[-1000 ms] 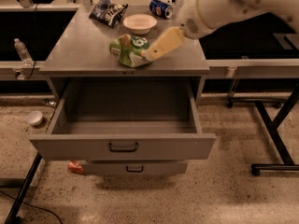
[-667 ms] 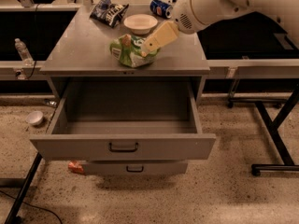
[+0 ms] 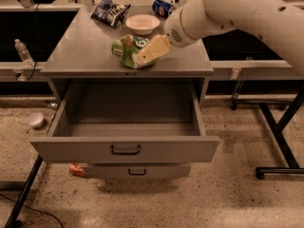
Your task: Place green rice chip bag into top drawer
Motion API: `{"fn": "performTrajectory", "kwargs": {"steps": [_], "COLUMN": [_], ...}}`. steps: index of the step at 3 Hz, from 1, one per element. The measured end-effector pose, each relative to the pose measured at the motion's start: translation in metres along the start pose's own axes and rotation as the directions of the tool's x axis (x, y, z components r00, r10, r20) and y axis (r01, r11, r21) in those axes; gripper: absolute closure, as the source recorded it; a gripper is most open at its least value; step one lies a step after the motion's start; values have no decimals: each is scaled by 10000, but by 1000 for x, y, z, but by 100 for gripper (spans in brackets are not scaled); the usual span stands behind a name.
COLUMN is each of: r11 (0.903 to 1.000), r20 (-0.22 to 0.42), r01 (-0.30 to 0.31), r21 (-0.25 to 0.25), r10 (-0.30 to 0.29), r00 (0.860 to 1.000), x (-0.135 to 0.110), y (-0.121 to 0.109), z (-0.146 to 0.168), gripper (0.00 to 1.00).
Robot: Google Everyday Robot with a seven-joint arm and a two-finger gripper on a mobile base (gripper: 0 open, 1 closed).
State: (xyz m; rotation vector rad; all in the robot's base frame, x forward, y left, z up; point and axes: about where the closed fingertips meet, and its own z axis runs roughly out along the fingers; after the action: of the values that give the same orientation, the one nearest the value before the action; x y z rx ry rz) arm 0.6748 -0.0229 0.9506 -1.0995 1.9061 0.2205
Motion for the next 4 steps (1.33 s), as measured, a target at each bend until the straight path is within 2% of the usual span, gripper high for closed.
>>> {"fn": "performTrajectory", "kwargs": {"steps": [1, 2, 3, 4], "r11": [9994, 9969, 9943, 9916], "r20": [274, 578, 822, 874], "r01": [-232, -718, -938, -1056], "r21": [-250, -330, -513, -748], "r10": [239, 736, 978, 1121], "r00": [9993, 9956, 9918, 9899], "x": [10, 17, 21, 26], "y": [3, 0, -1, 2], "z": [42, 66, 90, 103], "gripper": [0, 0, 18, 41]}}
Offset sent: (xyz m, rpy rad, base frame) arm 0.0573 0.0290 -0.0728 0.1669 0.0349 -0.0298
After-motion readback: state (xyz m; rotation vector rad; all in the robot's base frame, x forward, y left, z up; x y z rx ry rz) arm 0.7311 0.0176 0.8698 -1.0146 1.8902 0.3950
